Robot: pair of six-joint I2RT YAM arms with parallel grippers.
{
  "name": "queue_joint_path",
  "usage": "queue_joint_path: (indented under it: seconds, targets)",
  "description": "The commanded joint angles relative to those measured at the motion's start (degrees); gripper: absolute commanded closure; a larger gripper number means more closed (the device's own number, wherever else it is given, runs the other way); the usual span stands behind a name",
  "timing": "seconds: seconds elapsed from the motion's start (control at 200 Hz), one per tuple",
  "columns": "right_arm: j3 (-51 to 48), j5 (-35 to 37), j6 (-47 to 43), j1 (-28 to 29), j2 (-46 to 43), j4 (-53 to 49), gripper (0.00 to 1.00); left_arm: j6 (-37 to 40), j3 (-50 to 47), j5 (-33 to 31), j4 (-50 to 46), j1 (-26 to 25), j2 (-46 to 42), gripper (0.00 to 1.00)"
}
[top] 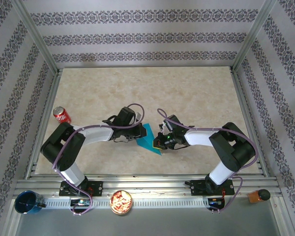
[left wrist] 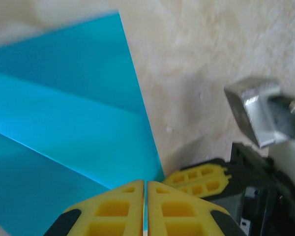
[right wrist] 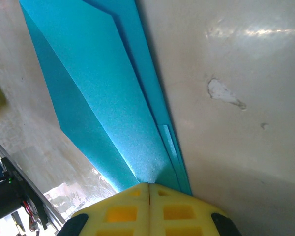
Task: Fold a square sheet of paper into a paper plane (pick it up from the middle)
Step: Fourth fold the wing at the center of the table.
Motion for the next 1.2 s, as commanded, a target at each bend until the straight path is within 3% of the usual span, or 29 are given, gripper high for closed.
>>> queue_joint_path:
  seconds: [0.0,0.225,0.39,0.699,1.194]
  targets:
    - [-1.82,2.72,-0.55,-0.59,0.88,-4.53,0.96,-3.46,-1.26,1.23,4.09,-2.77,2.12,0.9]
    - [-2.08,2.56,-0.47,-0.66,0.81,-4.62,0.96,-5.71,-0.22,0.4,7.01,-4.91,5.6,0.91]
    - [-1.99,2.72,-0.56,-0.71,1.05,-4.63,0.96,-4.33,-0.54,-3.6,2.56,-4.5,7.13,0.92]
    - [-2.43,2.81,-1.08,-0.72,1.29,-5.18,0.97,-3.49,-1.83,-5.35,1.11,0.28,5.61,0.9]
    - [-1.99,0.65,-2.88,-0.72,2.81,-6.95,0.97,0.57,1.73,-2.76,-1.91,9.31,6.58,0.86]
